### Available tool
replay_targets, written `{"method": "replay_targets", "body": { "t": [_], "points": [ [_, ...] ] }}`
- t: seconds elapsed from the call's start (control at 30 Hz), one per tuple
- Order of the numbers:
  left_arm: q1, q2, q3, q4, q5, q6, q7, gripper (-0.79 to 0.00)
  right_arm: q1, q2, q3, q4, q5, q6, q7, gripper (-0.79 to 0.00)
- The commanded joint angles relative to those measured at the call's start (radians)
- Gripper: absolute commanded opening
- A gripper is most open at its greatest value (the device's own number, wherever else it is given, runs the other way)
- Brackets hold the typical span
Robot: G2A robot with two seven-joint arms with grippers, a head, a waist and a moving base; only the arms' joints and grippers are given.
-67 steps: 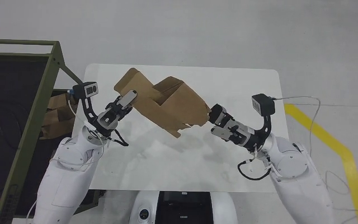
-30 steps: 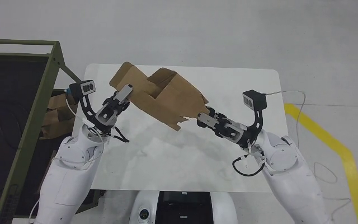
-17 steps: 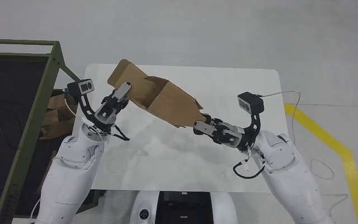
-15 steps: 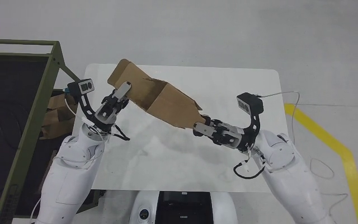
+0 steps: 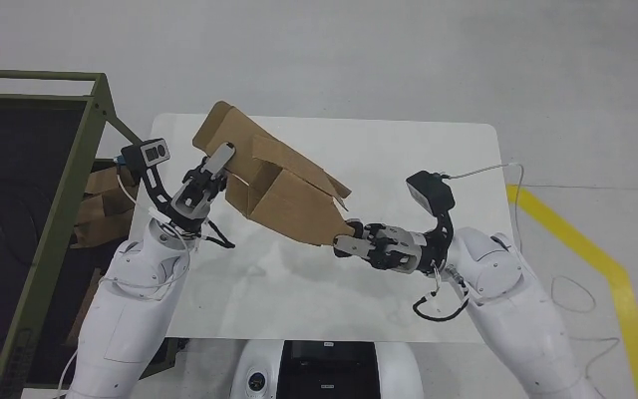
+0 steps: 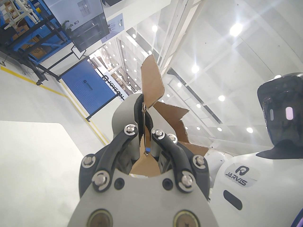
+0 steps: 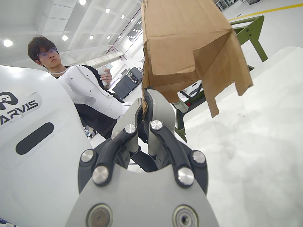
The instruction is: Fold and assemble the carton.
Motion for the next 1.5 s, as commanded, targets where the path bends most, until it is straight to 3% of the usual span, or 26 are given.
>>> {"method": "replay_targets", "body": {
  "t": [0.0,0.07,0.2,1.03,1.47],
  "points": [
    [0.000,-0.001,0.000,0.000,0.000,-0.002,0.000,-0.785,0.001,0.000,-0.001,0.000,-0.002,0.000,-0.003,-0.628],
    [0.000,-0.002,0.000,0.001,0.000,-0.003,0.001,-0.785,0.003,0.001,-0.001,0.000,-0.003,0.002,-0.007,-0.505],
    [0.001,-0.003,-0.002,0.000,-0.003,-0.004,0.002,-0.785,0.005,0.002,-0.002,0.000,-0.002,0.003,-0.011,-0.428],
    [0.000,-0.012,-0.012,-0.006,-0.005,-0.011,0.005,-0.785,0.014,0.001,-0.018,0.036,-0.018,0.044,-0.095,-0.409],
    [-0.011,-0.017,0.003,0.004,0.006,-0.004,0.002,-0.785,0.020,-0.004,-0.024,0.027,-0.027,0.032,-0.147,-0.449]
  ]
}}
